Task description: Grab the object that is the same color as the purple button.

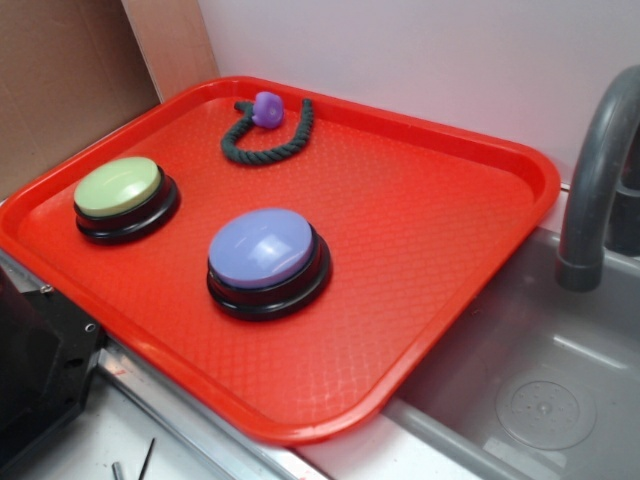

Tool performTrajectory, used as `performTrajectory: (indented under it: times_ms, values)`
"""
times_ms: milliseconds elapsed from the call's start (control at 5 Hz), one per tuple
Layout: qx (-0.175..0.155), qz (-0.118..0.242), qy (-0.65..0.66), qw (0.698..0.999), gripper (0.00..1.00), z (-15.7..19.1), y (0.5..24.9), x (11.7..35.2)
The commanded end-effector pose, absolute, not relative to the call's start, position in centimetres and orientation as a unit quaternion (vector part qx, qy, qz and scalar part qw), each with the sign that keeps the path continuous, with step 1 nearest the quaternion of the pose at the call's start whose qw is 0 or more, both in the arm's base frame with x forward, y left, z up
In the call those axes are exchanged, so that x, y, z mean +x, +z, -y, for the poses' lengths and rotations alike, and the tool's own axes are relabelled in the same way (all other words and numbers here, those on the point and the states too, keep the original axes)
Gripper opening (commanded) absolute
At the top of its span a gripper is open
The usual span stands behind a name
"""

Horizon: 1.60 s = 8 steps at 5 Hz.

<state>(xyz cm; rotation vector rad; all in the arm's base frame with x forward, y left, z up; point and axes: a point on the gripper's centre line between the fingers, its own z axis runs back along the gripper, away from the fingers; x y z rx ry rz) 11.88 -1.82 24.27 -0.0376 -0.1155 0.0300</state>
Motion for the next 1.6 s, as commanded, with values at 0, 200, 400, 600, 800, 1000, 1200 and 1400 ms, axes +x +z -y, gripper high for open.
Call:
performTrajectory:
  times_ms: [0, 200, 400, 600, 800, 1000, 1200, 1400]
  values:
    - [-0.019, 0.058, 0.015, 0.998, 1.0, 1.8, 24.3, 11.9]
    - [-0.011, 0.071, -0.005, 0.997, 1.0, 1.5, 23.4, 13.3]
    - [-0.003, 0.115, -0.007, 0.993, 1.0, 1.6, 22.5, 14.4]
    - [0.002, 0.143, -0.015, 0.99, 1.0, 1.5, 20.8, 16.2]
    - [0.016, 0.185, -0.025, 0.982, 1.0, 0.2, 18.5, 19.1]
    - [0.032, 0.197, 0.016, 0.98, 1.0, -1.3, 16.7, 22.1]
    - [0.049, 0.221, 0.05, 0.973, 1.0, -2.5, 15.4, 24.7]
    - [0.086, 0.22, 0.091, 0.968, 1.0, -4.1, 12.9, 28.3]
